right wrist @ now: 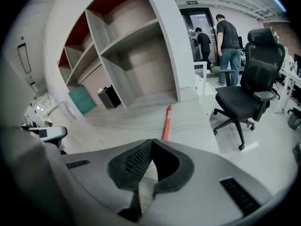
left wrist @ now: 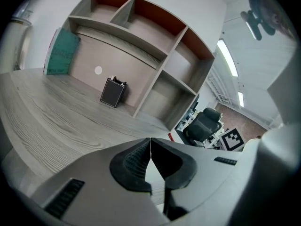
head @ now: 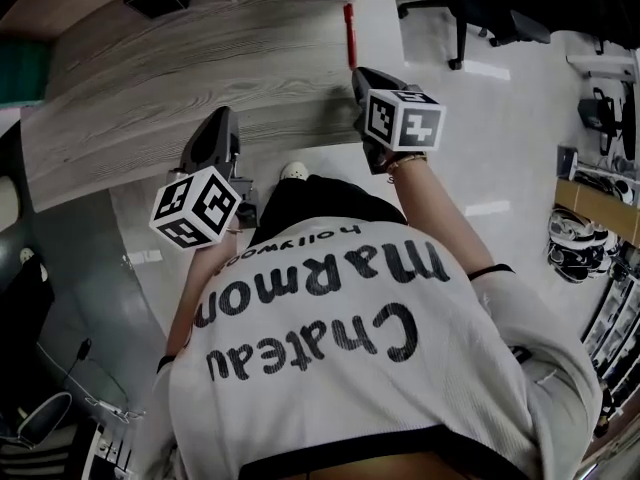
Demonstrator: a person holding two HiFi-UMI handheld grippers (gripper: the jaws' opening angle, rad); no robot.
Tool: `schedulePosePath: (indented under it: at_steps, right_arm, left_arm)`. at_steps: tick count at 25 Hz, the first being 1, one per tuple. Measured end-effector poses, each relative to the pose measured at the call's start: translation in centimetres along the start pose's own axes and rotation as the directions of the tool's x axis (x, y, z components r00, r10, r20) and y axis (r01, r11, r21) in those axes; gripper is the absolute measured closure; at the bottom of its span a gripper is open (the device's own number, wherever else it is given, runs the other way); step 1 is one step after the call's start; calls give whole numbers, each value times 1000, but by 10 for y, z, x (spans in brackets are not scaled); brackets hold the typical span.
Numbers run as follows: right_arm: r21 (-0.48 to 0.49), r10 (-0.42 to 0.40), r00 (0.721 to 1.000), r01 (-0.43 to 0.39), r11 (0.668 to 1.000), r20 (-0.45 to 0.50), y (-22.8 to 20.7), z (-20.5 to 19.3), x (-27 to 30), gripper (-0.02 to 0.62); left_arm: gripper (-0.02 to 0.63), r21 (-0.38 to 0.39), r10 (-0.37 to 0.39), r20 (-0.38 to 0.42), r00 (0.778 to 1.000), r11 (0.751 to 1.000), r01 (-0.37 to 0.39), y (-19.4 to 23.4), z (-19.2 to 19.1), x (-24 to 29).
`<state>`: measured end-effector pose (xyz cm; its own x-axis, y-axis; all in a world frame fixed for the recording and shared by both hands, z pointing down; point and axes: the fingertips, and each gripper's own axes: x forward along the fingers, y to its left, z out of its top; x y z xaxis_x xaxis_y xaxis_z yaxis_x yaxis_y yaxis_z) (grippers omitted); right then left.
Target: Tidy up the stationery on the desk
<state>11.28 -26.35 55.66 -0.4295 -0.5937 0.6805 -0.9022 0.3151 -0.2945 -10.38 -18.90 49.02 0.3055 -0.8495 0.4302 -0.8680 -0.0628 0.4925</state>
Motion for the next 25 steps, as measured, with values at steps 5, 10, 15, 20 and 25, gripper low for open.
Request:
schedulePosePath:
  at_steps: [5,10,15,20,25]
  right_arm:
    - [-33,-26,1000,26,999,-14,-8,6,10,519]
    - [-85,-74,997,71,994,-33,-15,6,22,494]
    - [-114,-123,991,117,987,-46,-21,8,33,494]
    - [-87,-134,988,127,988,-82,-20,-1,37,482]
    - [-93,-175,981,167,981,-85,-26,-1,39,525]
  left_arm:
    - [589,-10,15,-14,1000,1000,-15,11,-8,-1]
    - [589,-13,22,-17,1000,1000,-22,13,-10,-1]
    - [589,-13,26,-20,999,1000,-26,16,-8,1]
    - [589,-9,36,-13,999,999,-36,18,-5,-4]
    - [589,-8,43,-6,999,999,-43,20,-1,-6]
